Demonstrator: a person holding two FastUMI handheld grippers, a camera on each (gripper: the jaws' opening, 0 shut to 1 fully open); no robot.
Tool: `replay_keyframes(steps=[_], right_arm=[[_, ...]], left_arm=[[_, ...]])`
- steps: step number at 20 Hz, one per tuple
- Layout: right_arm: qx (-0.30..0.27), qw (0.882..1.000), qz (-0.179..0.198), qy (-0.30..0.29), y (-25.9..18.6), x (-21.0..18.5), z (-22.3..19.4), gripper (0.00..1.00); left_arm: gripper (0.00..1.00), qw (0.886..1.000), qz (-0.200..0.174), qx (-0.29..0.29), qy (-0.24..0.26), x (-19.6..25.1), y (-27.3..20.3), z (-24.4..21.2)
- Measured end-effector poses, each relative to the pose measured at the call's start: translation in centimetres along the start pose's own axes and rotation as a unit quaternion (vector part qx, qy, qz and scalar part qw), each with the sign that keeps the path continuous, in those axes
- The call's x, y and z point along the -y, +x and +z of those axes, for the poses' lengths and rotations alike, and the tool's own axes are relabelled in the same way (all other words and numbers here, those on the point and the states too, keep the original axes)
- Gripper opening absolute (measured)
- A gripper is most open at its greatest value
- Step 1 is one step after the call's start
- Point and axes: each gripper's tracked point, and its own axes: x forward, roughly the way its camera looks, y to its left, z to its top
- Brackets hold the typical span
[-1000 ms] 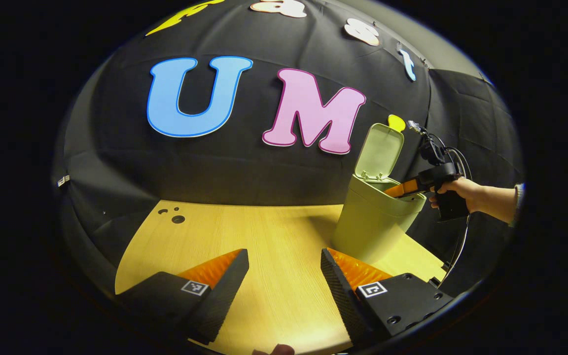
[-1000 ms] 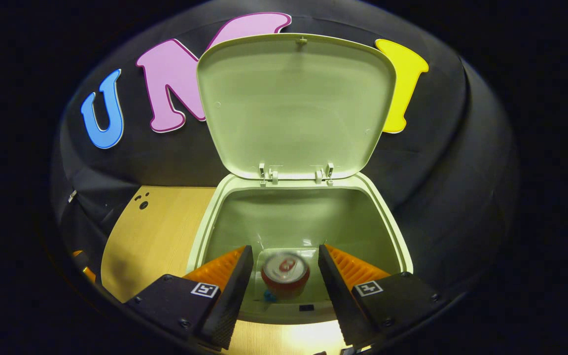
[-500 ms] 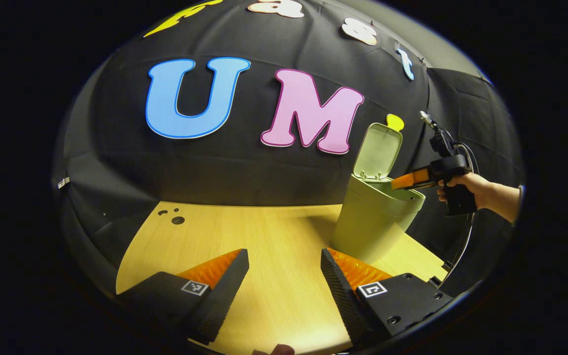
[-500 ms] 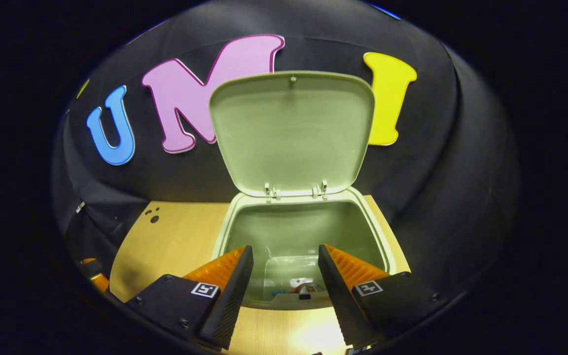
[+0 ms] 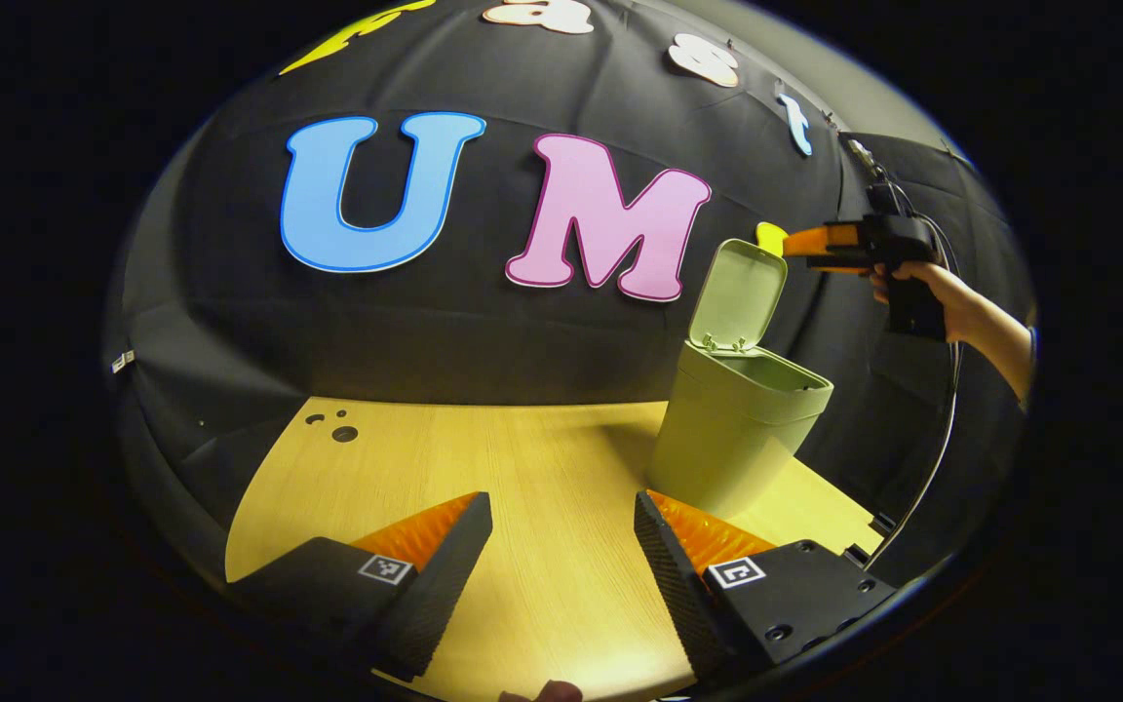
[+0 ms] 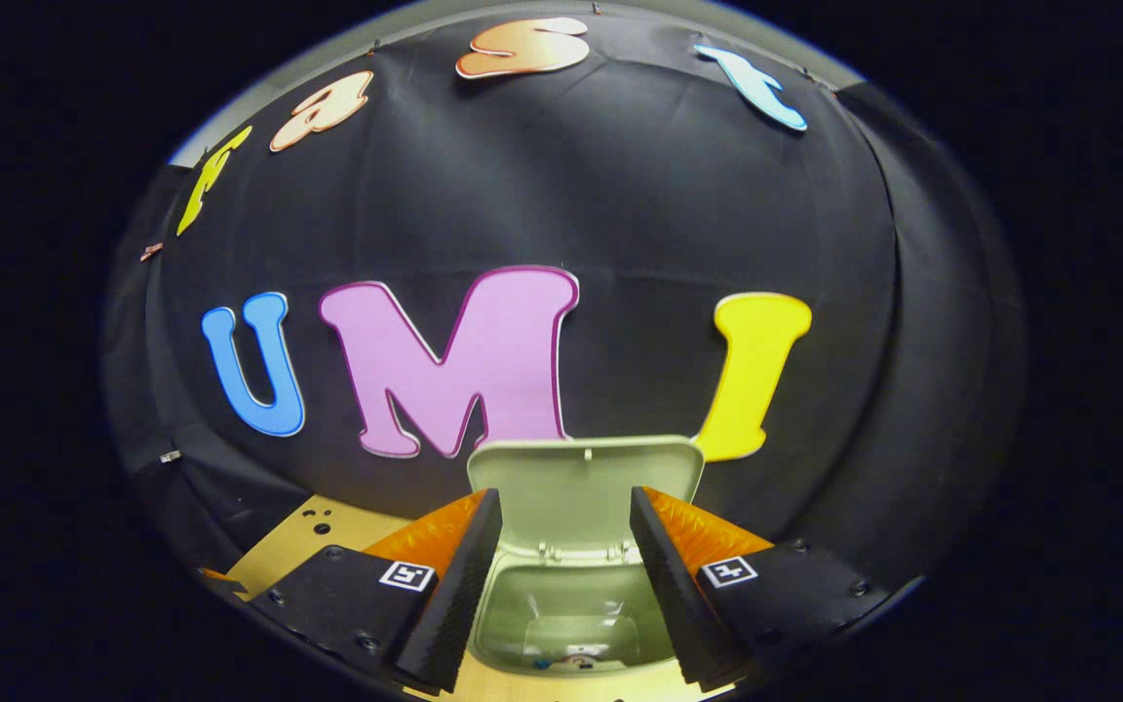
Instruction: Press the lid of the desktop garbage bin to open it, pick up the crumpled paper on the desktop and throw it into the bin, then pick up the pop can on the desktop and drop it into the bin, and finally close the garbage bin lid.
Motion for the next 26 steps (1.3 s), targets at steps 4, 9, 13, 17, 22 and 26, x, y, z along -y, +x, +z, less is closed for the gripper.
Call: replay_keyframes(steps=[4, 9, 13, 17, 22, 26], right_arm=[[0.01, 1.0, -0.008, -0.02, 2.4, 0.2, 1.9, 0.83], [-0.007, 0.999, -0.022, -0.024, 6.1, 0.5, 1.0, 0.84], [-0.015, 0.999, -0.034, -0.007, 8.1, 0.9, 0.3, 0.84], [-0.026, 0.999, -0.029, 0.004, 8.1, 1.0, 0.0, 0.84], [-0.053, 0.998, -0.018, -0.007, 5.4, 0.8, -1.2, 0.84], [-0.076, 0.997, -0.011, -0.011, 3.0, 0.7, -3.5, 0.84]], left_arm=[[0.94, 1.0, 0.002, 0.003, 0.001, 0.0, -0.3, 0.1], [0.94, 1.0, 0.01, 0.003, -0.005, -0.2, -0.6, -0.5], [0.95, 1.0, 0.018, 0.002, -0.008, -0.7, -0.8, -0.7], [0.94, 1.0, 0.023, 0.001, -0.014, -0.9, -1.0, -0.9], [0.94, 1.0, 0.016, 0.005, -0.013, -0.5, -0.6, -0.8], [0.94, 1.0, 0.006, 0.003, -0.011, 0.0, -0.4, -0.7]])
